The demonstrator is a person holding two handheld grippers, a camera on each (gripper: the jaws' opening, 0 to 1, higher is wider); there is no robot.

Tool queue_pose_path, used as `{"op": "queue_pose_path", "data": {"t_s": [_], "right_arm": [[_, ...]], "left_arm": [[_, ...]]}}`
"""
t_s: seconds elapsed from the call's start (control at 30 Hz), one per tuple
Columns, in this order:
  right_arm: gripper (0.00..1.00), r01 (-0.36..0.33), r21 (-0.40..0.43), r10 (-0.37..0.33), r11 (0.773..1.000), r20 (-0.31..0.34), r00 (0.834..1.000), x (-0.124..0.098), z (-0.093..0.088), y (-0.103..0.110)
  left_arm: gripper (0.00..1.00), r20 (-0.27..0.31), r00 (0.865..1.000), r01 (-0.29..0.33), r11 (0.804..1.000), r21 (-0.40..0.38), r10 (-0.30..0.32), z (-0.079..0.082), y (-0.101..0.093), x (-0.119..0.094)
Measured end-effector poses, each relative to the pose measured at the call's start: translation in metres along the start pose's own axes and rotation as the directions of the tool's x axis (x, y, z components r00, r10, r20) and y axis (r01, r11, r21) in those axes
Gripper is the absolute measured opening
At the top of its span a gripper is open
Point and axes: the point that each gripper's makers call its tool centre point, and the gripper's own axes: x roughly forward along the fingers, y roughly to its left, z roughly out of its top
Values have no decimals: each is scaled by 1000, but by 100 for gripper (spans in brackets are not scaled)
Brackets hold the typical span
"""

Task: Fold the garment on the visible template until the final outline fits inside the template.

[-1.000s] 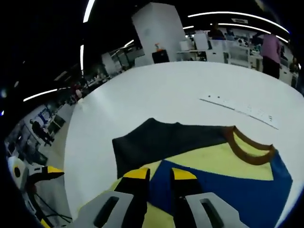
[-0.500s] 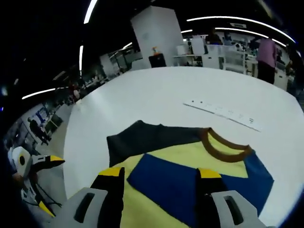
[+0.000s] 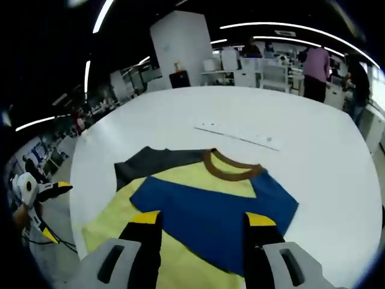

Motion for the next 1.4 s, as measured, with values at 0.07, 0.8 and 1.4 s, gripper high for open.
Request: {"op": "queue_pose_path", "data": {"t_s": [0.07,0.8,1.4], "right_arm": [[48,20,8,-20,1000,-4,1000,-6,-7,-9],[19,155,18,-153,988,-83,985,-25,-77,-58],[9,177,56,-170,983,-108,979,-7,-100,-63]], "left_arm": [[99,0,1000,3,1000,1,-3,-1,0,1],[99,-12,1000,10,1000,6,-10,-2,0,4],[99,-29,1000,7,1000,6,-7,-5,4,4]]}}
